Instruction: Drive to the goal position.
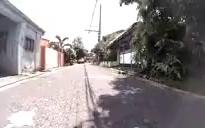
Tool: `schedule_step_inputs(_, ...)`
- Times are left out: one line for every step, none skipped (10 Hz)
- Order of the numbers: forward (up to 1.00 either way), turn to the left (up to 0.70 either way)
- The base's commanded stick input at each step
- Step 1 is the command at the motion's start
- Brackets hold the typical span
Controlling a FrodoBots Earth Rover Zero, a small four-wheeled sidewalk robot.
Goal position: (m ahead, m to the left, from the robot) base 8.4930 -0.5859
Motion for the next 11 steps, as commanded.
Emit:
schedule_step_inputs(0.85,0.00)
schedule_step_inputs(0.85,0.00)
schedule_step_inputs(0.85,0.00)
schedule_step_inputs(0.85,0.00)
schedule_step_inputs(0.85,0.00)
schedule_step_inputs(0.85,0.00)
schedule_step_inputs(0.85,0.00)
schedule_step_inputs(0.85,0.00)
schedule_step_inputs(0.85,0.00)
schedule_step_inputs(0.85,0.00)
schedule_step_inputs(0.85,0.00)
